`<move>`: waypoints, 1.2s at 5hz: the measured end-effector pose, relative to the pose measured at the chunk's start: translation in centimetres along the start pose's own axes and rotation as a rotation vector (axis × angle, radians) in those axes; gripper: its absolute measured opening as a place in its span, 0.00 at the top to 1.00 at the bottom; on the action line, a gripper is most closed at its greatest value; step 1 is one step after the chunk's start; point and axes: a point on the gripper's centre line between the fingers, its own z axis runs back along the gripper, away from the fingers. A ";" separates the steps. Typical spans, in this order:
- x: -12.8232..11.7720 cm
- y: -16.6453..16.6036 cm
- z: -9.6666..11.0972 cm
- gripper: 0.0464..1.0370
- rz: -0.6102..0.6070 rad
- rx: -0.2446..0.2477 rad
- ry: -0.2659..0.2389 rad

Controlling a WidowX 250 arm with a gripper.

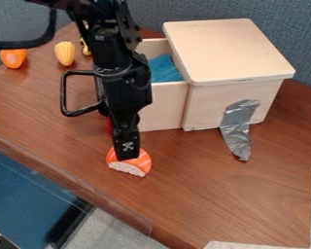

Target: Place the orange object inside the drawer

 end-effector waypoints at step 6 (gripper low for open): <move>-0.1 -0.9 -3.7 0.04 -0.176 -0.013 -0.002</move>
